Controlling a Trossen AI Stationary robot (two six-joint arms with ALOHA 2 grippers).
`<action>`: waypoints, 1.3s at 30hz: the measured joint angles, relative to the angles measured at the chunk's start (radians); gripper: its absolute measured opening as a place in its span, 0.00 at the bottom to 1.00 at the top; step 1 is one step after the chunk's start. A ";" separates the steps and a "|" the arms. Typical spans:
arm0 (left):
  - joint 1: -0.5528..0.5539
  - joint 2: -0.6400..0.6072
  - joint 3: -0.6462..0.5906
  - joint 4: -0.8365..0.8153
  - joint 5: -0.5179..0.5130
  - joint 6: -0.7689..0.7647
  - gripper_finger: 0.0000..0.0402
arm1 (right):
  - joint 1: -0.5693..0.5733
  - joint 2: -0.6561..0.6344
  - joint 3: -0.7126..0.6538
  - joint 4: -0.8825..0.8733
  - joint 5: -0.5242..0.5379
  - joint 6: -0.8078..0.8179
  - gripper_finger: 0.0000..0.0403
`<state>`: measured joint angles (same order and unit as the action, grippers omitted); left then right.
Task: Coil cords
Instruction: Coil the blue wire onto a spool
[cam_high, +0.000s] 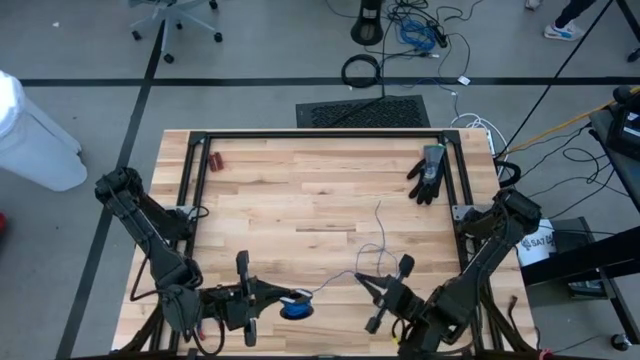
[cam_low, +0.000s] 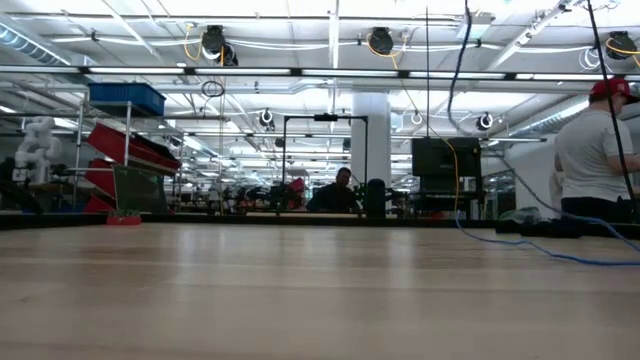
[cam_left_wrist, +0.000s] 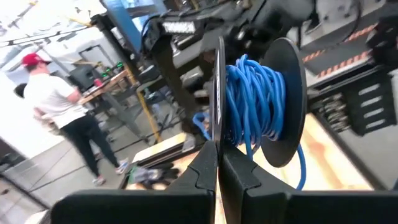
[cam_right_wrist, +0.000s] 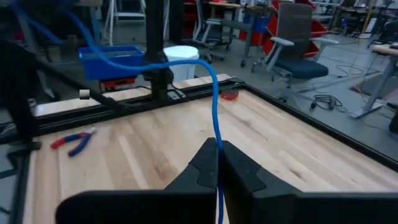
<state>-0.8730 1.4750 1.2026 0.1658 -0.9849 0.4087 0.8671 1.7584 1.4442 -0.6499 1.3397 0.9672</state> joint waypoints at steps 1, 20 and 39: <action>0.001 0.000 0.000 -0.007 -0.017 0.003 0.02 | 0.006 -0.002 0.000 0.010 -0.002 -0.010 0.00; 0.022 0.023 0.000 -0.169 -0.072 0.025 0.02 | 0.059 -0.011 0.000 0.708 0.037 -0.696 0.00; 0.139 0.095 0.000 -0.174 -0.119 0.024 0.02 | 0.024 0.000 -0.001 0.989 -0.150 -0.930 0.00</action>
<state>-0.7343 1.5695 1.2026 -0.0087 -1.1043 0.4324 0.8909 1.7587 1.4437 0.3391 1.1893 0.0371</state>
